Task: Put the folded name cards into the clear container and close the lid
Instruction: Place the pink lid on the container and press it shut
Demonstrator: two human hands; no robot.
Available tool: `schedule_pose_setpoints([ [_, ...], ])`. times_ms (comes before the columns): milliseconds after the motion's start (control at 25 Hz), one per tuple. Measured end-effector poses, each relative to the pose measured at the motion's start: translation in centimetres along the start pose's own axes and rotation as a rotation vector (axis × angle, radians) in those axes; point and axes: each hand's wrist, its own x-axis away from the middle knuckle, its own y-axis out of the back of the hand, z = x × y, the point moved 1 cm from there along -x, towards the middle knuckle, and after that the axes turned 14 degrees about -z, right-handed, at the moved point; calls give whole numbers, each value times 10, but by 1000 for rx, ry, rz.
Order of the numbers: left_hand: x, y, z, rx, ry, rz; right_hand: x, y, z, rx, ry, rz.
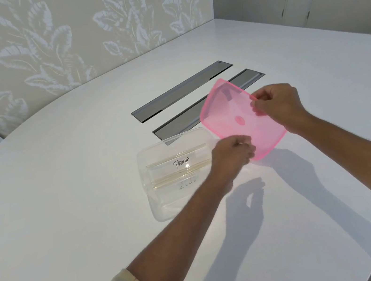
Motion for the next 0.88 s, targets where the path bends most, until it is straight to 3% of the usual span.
schedule_pose_setpoints([
  [200, -21, 60, -57, 451, 166, -120, 28, -4, 53, 17, 474, -45],
  [440, -32, 136, -69, 686, 248, -238, 59, -19, 76, 41, 855, -58],
  [760, -20, 193, -60, 574, 209, -288, 91, -33, 78, 78, 1403, -67],
  [880, -14, 203, -51, 512, 246, -325, 97, -37, 79, 79, 1447, 34],
])
